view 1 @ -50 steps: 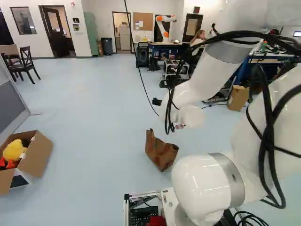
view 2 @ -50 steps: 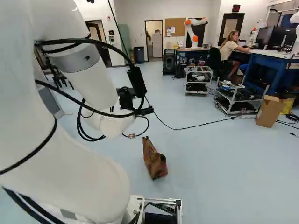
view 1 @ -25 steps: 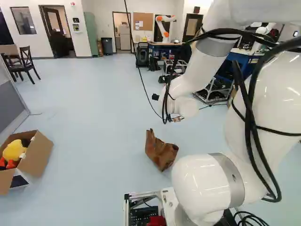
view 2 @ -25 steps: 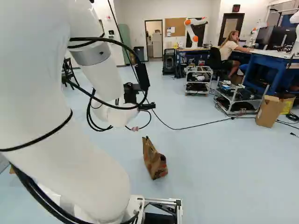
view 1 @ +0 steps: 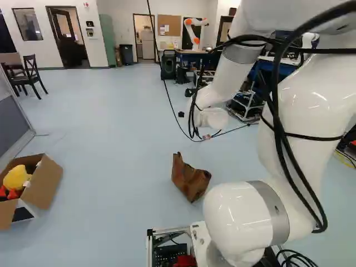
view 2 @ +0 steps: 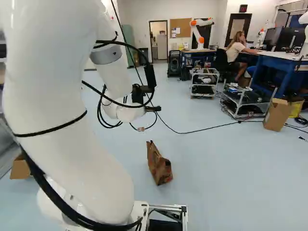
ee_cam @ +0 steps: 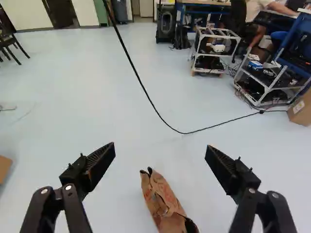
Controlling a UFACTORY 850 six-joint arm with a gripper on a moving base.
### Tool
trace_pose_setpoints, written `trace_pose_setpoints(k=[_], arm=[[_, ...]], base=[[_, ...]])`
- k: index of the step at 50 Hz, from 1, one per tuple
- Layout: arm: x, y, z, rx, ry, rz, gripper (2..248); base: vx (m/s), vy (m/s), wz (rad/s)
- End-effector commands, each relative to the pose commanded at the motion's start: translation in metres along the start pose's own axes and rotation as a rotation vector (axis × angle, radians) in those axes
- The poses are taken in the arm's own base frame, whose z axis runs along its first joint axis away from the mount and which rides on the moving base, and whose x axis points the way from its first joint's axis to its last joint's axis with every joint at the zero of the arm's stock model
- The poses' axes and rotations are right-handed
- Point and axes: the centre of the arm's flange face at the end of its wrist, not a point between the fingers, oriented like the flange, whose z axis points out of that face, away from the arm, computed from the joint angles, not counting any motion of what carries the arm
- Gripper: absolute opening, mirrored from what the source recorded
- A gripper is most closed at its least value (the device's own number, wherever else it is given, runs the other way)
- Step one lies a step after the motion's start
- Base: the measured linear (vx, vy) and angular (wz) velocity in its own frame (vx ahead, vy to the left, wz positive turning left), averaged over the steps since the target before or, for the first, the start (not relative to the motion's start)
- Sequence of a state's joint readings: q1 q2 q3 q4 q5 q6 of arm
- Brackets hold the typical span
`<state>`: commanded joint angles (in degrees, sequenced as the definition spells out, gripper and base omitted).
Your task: Pick up the grocery bag from the ground
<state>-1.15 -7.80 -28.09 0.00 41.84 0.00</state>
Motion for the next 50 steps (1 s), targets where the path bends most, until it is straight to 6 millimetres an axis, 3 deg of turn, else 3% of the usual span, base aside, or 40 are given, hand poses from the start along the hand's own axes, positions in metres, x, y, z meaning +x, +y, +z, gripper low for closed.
trace_pose_setpoints(k=[34, 50], arm=[[0.007, -0.001, 0.059, 0.002, -0.212, -0.001, 247], [-0.008, -0.001, 0.075, 0.002, -0.33, -0.001, 247]], base=[[0.0, 0.0, 0.0], [0.0, 0.0, 0.0]])
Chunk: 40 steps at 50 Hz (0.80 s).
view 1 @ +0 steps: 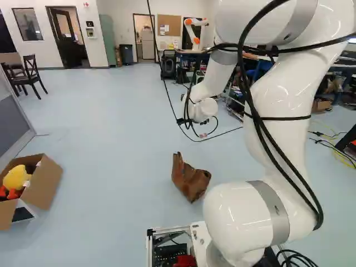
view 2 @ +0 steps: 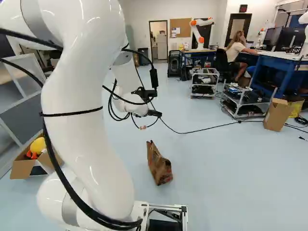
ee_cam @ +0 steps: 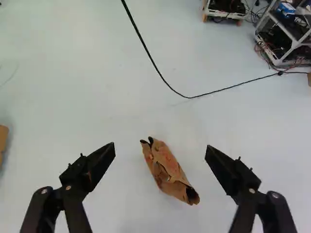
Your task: Pick up the grocery bag from the ground
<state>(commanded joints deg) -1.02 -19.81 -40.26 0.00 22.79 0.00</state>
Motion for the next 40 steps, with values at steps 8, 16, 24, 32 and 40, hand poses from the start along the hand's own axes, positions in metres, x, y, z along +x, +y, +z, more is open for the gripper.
trace_pose_setpoints(k=[8, 16, 24, 32, 40], arm=[[-0.008, 0.0, 0.009, 0.0, -0.059, 0.0, 247], [-0.016, 0.0, 0.018, 0.0, -0.111, 0.0, 247], [-0.022, 0.002, 0.028, -0.002, -0.157, 0.003, 247], [-0.026, 0.005, 0.041, -0.006, -0.193, 0.007, 247], [-0.028, 0.008, 0.055, -0.009, -0.215, 0.012, 247]], base=[[0.0, 0.0, 0.0], [0.0, 0.0, 0.0], [0.0, 0.0, 0.0], [0.0, 0.0, 0.0], [0.0, 0.0, 0.0]])
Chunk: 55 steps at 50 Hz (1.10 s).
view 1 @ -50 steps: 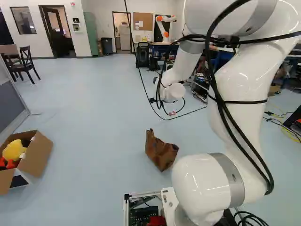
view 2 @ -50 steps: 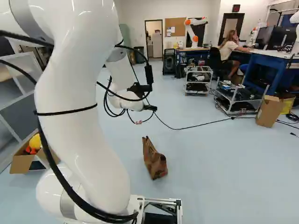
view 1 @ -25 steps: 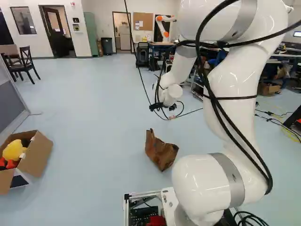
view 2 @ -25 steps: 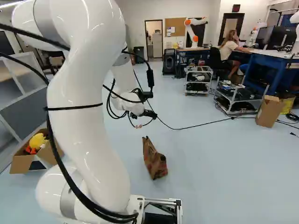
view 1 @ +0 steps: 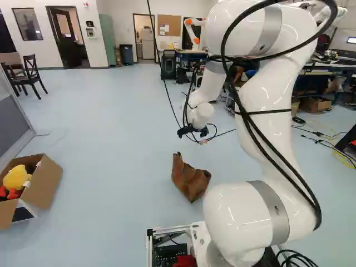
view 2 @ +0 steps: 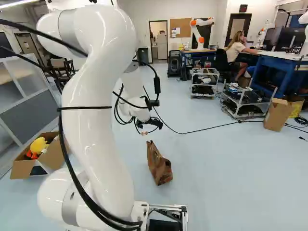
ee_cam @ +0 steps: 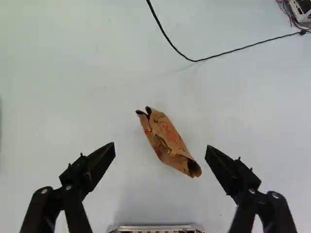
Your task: Pick up the grocery bag from the ground
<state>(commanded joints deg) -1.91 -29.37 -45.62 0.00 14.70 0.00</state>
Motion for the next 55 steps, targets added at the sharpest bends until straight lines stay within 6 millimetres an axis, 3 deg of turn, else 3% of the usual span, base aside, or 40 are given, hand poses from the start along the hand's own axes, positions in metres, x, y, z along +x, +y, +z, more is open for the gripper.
trace_pose_setpoints(k=[17, 55], arm=[[0.003, 0.006, 0.029, -0.005, -0.023, 0.009, 247], [-0.013, 0.006, 0.08, -0.005, -0.088, 0.01, 247]], base=[[0.0, 0.0, 0.0], [0.0, 0.0, 0.0]])
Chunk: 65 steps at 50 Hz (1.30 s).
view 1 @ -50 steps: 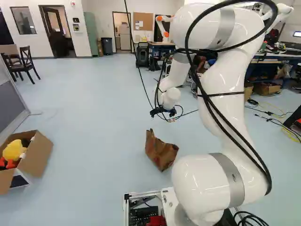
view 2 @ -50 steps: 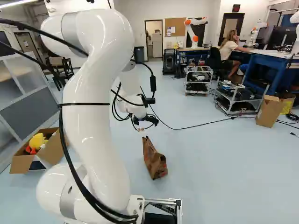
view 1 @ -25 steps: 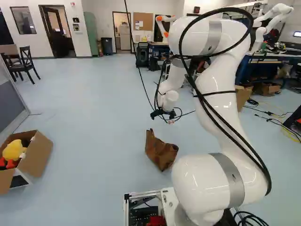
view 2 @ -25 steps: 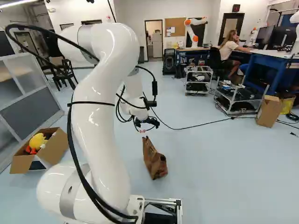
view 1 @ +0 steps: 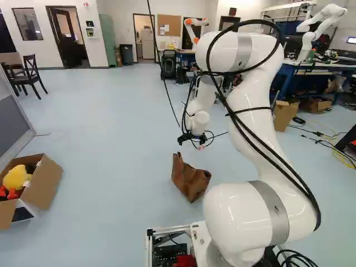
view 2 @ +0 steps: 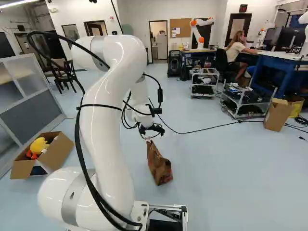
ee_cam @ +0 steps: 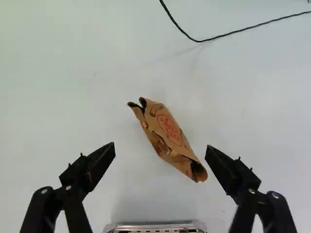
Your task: Pick up the grocery bag from the ground
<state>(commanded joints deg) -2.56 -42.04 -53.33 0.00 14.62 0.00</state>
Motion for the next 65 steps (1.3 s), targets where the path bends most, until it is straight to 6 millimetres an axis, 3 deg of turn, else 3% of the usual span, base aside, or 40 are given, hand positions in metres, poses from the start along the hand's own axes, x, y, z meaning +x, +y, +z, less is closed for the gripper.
trace_pose_setpoints(k=[47, 65], arm=[[-0.017, 0.0, 0.065, 0.0, -0.068, 0.0, 247], [-0.025, 0.0, 0.09, 0.009, -0.09, -0.197, 247]], base=[[0.0, 0.0, 0.0], [0.0, 0.0, 0.0]])
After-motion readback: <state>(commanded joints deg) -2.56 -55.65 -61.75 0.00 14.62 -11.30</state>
